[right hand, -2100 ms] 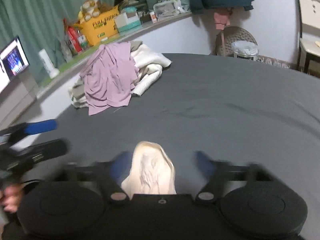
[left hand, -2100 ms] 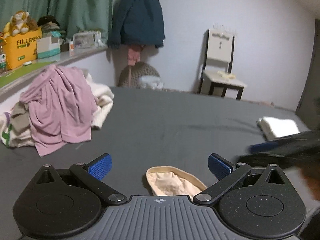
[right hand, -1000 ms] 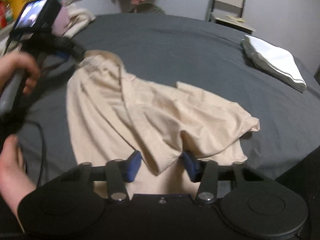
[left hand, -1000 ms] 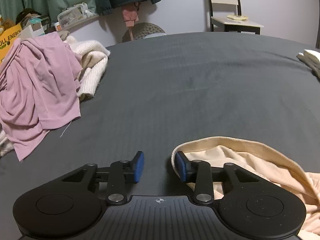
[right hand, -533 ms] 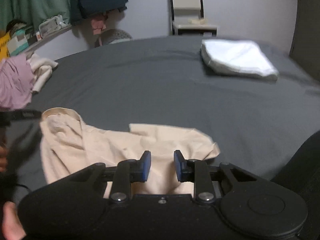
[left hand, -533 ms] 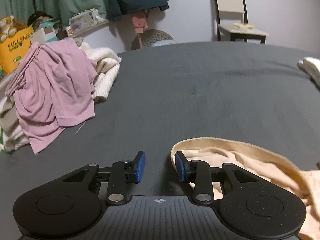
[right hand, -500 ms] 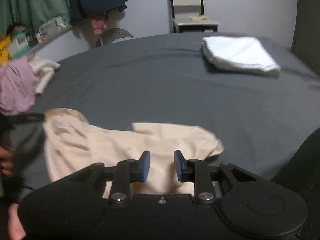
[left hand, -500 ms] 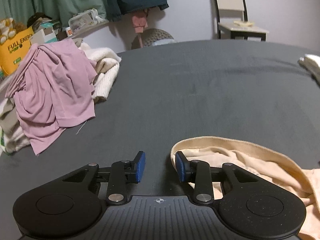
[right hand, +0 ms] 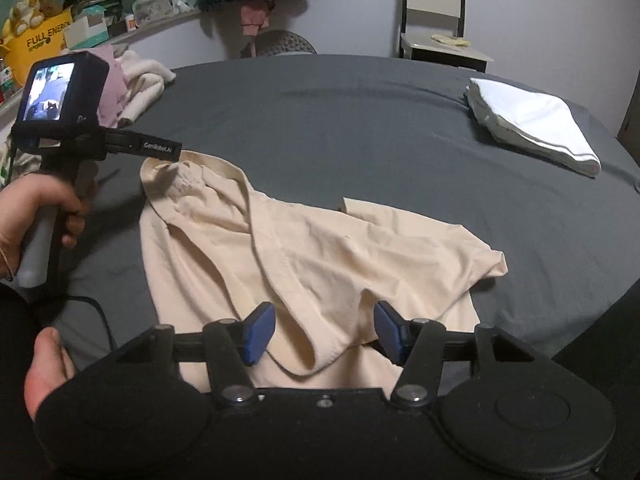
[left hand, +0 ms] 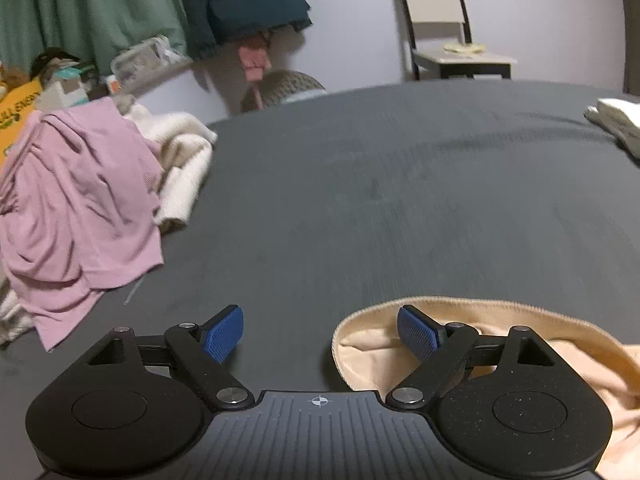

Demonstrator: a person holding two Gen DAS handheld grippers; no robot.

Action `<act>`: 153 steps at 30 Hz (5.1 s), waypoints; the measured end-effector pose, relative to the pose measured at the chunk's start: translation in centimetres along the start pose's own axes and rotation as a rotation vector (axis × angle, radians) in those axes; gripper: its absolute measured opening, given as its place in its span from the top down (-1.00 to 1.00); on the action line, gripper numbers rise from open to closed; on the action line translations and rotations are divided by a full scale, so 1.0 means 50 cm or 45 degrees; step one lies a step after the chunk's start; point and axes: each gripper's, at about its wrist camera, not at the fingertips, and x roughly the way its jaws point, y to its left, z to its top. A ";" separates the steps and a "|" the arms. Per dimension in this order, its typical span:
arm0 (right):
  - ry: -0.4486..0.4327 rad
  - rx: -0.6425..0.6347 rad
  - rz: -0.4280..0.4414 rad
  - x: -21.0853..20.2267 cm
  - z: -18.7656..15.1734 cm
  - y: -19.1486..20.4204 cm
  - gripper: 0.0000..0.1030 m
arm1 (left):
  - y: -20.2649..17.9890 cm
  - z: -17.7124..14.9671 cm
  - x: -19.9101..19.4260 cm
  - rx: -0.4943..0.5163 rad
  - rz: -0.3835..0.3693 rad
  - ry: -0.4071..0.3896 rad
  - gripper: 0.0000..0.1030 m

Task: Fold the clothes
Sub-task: 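Lay the beige garment on the bed and grasp its hem with the left gripper, then lift the beige garment with both grippers holding its hem edge, then lower the beige garment flat onto the bed with both grippers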

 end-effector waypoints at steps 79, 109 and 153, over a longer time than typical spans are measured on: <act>0.140 0.404 0.139 0.200 0.200 -0.322 0.24 | -0.154 -0.041 -0.189 0.464 -0.151 0.225 0.77; -0.330 -0.187 -0.073 0.031 0.311 -0.205 0.93 | 0.040 0.119 -0.307 -0.409 0.001 -0.206 0.79; 0.213 0.096 0.189 0.201 0.176 -0.238 0.37 | -0.065 -0.058 -0.163 0.180 -0.075 0.401 0.77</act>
